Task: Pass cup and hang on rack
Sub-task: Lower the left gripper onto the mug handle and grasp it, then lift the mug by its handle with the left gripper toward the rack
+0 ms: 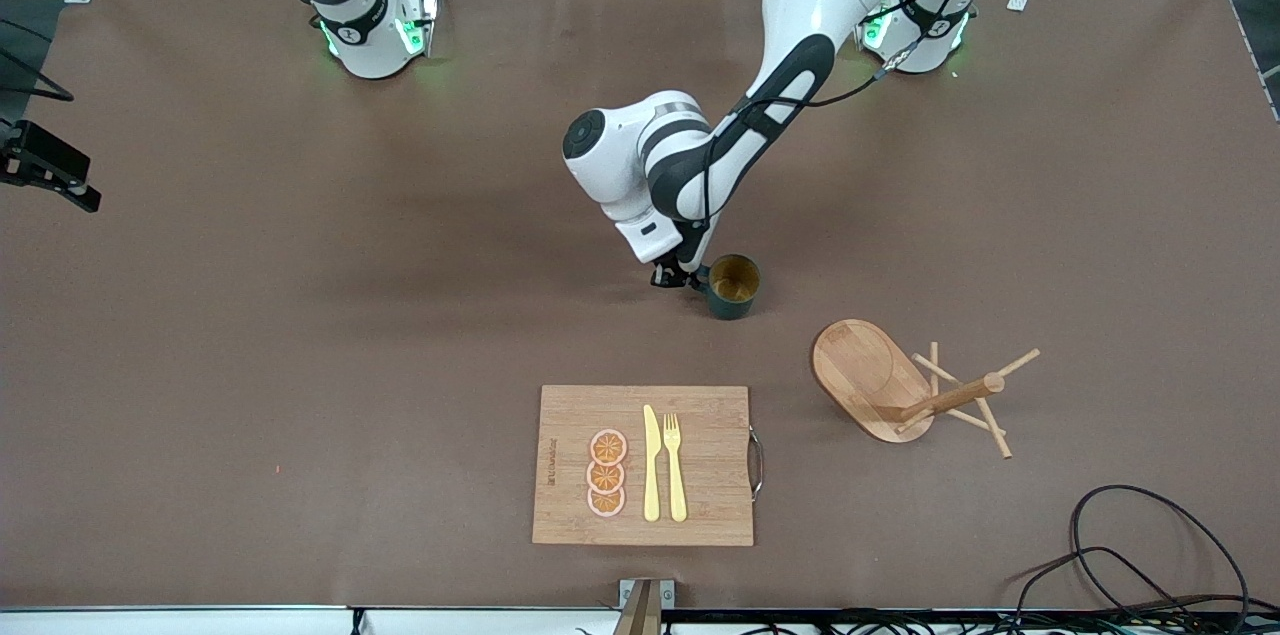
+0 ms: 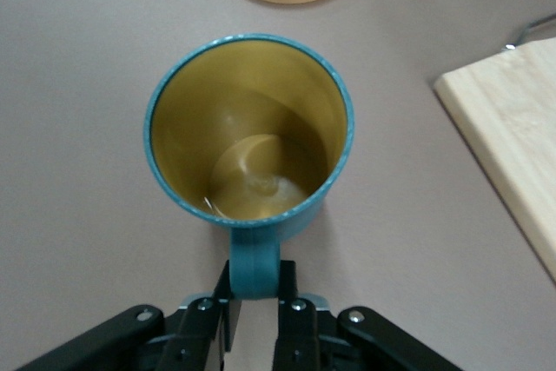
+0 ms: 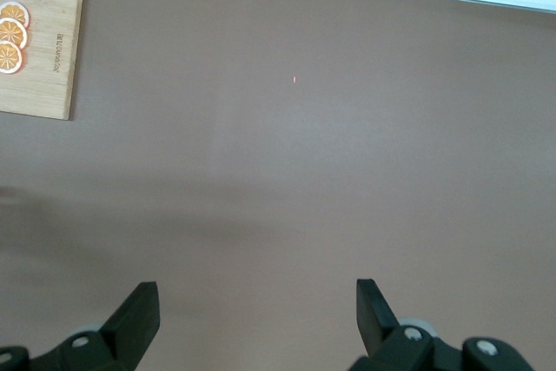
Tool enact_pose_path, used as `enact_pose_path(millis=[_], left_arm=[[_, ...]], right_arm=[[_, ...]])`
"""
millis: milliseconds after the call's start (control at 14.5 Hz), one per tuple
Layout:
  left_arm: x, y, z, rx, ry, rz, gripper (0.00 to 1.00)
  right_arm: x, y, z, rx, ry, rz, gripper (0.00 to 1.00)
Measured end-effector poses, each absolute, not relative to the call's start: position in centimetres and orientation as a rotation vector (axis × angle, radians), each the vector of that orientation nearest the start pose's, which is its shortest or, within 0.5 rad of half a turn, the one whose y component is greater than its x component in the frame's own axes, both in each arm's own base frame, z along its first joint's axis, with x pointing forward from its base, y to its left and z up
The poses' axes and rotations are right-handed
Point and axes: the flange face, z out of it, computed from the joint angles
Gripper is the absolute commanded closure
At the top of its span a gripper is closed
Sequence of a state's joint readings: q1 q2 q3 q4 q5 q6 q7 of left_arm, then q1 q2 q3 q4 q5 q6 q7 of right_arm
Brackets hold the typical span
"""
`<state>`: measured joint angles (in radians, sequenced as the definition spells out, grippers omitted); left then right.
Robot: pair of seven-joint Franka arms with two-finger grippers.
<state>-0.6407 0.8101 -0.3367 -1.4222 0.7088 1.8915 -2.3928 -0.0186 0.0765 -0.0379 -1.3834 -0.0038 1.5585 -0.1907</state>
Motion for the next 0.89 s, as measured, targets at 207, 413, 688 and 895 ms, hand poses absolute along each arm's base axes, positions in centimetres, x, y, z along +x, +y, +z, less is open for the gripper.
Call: enact_pose_path(millis=[207,413,688,895], left_arm=[[47.6,-53.6,26.0,-2.472,-1.564,-0.486,1.00],[50.9,-51.5,32.9,-2.557,-1.606,-0.310,1.00],[56.1,-44.8,42.1,-2.670,-1.735,0.022,1.00],[59.8,-38.2,47.4,-2.767,-1.837,0.307,1.00]], right_arm=[[57.6,-3.2,66.9,-3.150,-0.212,-0.154,0.00],[57.6,-3.2,66.9,-3.149,-0.212,-0.155,0.00],[57.6,-3.1,66.9,-3.149,-0.213,-0.155,0.00],[57.6,-3.1,66.9,-3.149,-0.214,-0.155,0.00]])
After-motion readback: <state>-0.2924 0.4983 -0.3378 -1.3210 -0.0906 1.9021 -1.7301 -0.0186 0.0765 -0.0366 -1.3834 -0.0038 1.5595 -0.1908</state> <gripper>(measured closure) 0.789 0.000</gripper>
